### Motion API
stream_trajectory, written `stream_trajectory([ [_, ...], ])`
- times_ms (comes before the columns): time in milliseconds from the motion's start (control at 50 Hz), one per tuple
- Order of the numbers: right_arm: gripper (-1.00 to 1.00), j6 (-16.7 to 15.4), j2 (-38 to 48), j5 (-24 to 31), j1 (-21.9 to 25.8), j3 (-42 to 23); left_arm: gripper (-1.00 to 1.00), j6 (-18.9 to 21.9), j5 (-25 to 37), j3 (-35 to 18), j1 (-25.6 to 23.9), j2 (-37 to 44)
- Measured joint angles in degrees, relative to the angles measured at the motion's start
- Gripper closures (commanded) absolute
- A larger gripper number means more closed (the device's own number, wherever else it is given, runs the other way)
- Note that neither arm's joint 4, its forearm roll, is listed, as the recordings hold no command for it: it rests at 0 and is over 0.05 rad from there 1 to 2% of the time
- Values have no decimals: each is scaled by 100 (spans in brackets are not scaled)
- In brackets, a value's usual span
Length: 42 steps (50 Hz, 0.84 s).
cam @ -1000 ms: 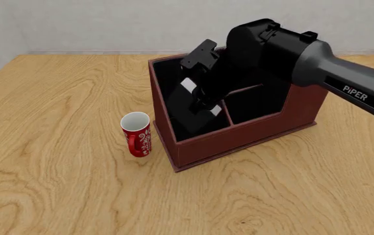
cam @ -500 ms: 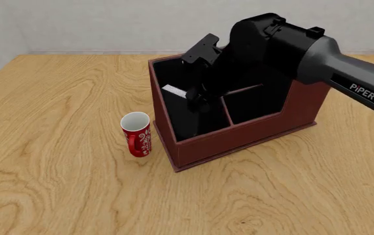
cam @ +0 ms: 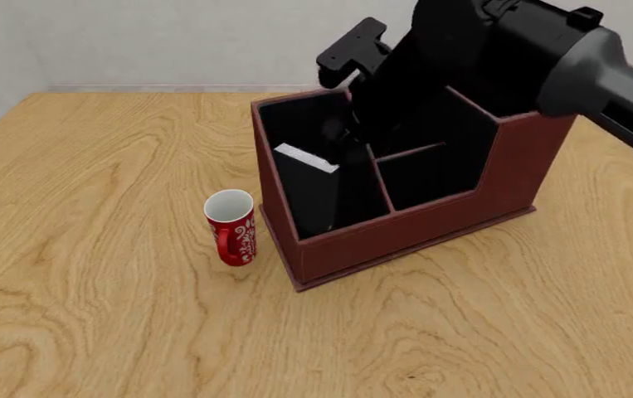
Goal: Pick up the book and place it in the left compartment of the caddy.
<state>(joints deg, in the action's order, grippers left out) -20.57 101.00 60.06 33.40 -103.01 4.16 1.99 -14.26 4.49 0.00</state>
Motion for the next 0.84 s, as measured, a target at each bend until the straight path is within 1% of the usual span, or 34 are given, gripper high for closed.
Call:
stream_trajectory([
  [140, -100, 27, -243, 122, 20, -108, -100, 0, 2, -19, -50, 0],
  [280, -100, 104, -665, 5, 89, 170, -100, 19, 2, -20, -111, 0],
  [460, -100, 252, -1332, -395, 38, 805, -100, 68, 0, 3, -240, 0],
  [700, -100, 512, -2342, -1084, -72, 1935, -100, 137, 8, 13, -423, 0],
  [840, -100, 638, -2902, -1390, -107, 2522, -100, 173, 28, -8, -522, 0],
])
